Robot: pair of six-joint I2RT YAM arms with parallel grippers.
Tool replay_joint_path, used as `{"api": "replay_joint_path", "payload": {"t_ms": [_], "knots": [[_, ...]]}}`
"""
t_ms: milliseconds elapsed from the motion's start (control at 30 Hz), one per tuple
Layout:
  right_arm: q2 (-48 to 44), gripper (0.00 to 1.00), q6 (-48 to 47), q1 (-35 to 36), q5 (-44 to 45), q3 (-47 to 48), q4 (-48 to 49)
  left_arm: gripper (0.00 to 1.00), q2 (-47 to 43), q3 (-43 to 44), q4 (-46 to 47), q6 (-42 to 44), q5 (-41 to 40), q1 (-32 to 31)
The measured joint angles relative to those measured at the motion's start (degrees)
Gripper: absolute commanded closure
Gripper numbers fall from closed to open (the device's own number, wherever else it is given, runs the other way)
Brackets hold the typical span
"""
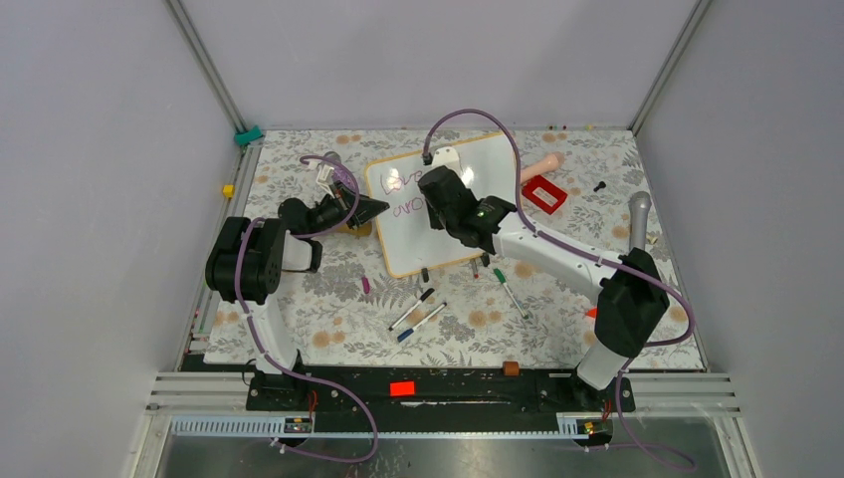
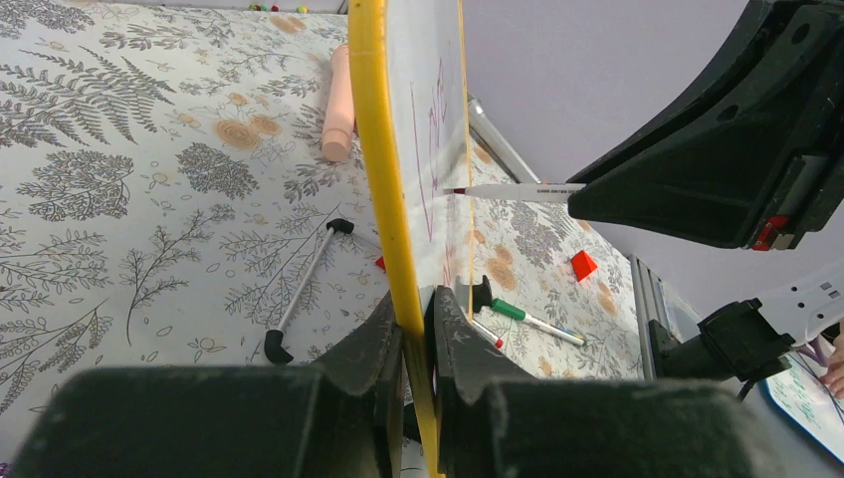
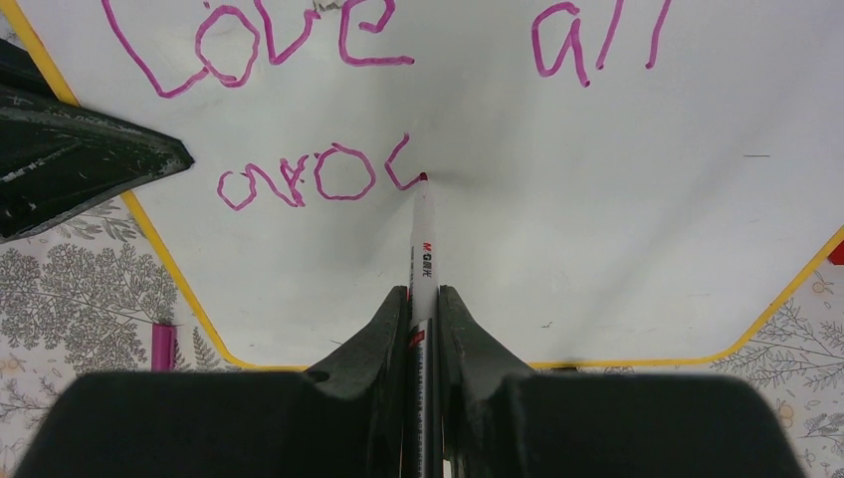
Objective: Write a sentence on the whiteboard
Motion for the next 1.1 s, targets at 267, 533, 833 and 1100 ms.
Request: {"api": "replay_joint_path", "payload": {"t_ms": [267,533,833,1100], "knots": [[0.3,1.00,0.0,-0.7,0.5,1.4,-0.1,1.00,0.0,0.0,0.0,0.3,0.0,0.0],[0.8,1.00,-0.1,-1.0,0.5,2.5,-0.4,1.00,0.0,0.0,0.0,0.3,0.0,0.0],[0.9,1.00,0.0,-1.0,0.3,2.5,-0.4,1.00,0.0,0.0,0.0,0.3,0.0,0.0],[0.9,1.00,1.0,-1.1,-0.5,2.3,-0.5,1.00,0.0,-0.1,-0.1,0.3,0.0,0.1]]}}
